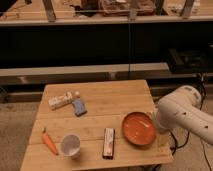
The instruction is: Push the eraser across the table
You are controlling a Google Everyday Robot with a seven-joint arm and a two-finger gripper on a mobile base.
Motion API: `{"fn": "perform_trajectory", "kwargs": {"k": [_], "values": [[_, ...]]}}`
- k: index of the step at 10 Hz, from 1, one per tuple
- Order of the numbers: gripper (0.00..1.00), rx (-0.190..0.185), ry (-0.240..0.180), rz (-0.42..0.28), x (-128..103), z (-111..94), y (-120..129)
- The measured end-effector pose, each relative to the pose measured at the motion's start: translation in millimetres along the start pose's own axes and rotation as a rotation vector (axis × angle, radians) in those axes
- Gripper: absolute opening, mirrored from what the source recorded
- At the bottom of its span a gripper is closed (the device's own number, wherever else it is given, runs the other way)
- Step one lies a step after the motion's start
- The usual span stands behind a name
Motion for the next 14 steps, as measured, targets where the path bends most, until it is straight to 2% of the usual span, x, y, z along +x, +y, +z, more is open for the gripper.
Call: {"fn": "perform_trajectory", "kwargs": {"k": [14], "values": [[0.8,0.004,-0.008,-0.084,-23,6,1]]}}
